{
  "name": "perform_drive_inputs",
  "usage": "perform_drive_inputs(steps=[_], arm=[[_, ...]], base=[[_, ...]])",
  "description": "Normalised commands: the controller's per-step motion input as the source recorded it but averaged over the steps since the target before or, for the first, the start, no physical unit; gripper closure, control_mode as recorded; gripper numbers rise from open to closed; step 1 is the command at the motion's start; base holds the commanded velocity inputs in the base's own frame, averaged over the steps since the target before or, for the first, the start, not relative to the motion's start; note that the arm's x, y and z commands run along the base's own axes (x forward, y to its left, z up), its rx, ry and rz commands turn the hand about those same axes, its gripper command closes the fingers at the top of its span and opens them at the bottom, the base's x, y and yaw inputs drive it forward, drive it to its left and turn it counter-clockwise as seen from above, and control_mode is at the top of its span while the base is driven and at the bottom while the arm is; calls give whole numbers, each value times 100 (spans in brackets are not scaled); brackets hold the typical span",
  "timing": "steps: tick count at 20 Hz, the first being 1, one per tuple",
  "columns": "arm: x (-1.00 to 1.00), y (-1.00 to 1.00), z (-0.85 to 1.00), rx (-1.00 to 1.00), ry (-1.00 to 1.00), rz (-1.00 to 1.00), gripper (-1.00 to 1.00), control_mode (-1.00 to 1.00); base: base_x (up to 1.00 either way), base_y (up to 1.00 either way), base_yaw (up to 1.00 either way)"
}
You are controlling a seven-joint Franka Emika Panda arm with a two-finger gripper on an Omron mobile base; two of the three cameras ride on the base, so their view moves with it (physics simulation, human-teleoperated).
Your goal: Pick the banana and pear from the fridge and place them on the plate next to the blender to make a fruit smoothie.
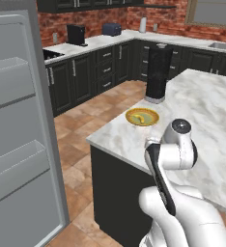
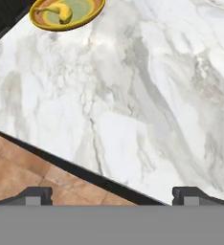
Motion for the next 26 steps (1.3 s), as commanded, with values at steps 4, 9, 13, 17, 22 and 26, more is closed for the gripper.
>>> perform_drive_inputs(steps=[4,9,13,17,22,26], arm=[[-4,3,-4,-2,-1,1,-100,100],[0,0,0,0,0,0,-100,100],[0,0,0,0,0,0,-100,100],[0,0,0,0,0,0,-100,100],[0,0,0,0,0,0,-100,100],[0,0,0,0,0,0,-100,100]], base=[[-14,0,4],[-82,3,58],[-59,0,77],[-41,4,81],[-2,43,90],[0,53,88]])
